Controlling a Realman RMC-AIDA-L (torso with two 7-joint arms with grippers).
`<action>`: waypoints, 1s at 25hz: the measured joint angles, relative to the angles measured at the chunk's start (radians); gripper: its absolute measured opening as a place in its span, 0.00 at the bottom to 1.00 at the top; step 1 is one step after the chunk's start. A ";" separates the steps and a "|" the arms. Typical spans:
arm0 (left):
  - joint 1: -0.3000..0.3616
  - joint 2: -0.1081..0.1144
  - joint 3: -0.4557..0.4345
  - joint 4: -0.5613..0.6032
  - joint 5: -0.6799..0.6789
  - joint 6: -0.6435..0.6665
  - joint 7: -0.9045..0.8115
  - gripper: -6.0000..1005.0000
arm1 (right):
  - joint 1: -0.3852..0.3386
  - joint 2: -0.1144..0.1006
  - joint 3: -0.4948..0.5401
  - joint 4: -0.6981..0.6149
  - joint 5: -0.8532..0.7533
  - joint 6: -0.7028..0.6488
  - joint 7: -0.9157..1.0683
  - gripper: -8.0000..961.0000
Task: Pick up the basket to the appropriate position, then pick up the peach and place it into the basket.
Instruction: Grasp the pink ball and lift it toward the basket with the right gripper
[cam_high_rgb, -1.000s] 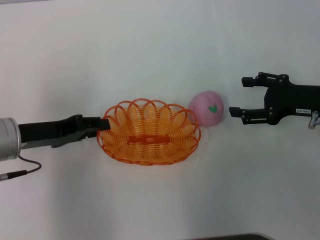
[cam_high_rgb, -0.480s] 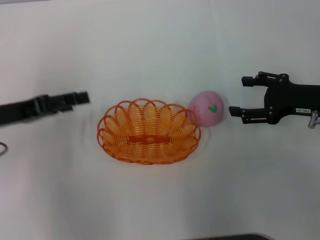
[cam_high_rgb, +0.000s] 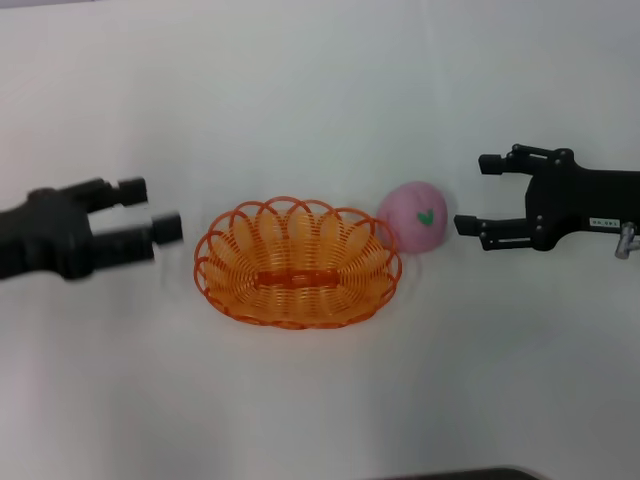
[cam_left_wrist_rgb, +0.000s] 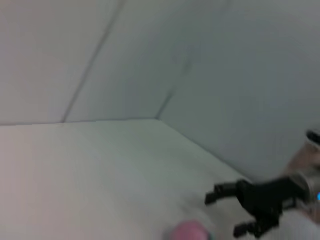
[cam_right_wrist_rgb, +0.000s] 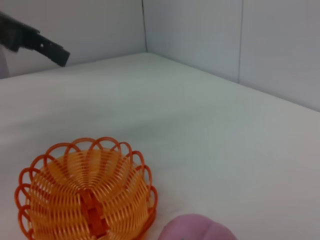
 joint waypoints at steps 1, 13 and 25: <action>0.000 0.000 0.004 0.000 0.016 0.013 0.055 0.83 | 0.000 0.000 -0.001 0.000 0.000 -0.001 0.000 0.97; 0.055 -0.008 -0.010 -0.083 0.097 0.059 0.518 0.83 | 0.002 0.001 0.002 0.005 0.000 -0.003 0.000 0.97; 0.060 -0.009 -0.016 -0.215 0.197 -0.006 0.593 0.83 | -0.007 0.002 -0.005 0.002 0.000 -0.003 0.000 0.97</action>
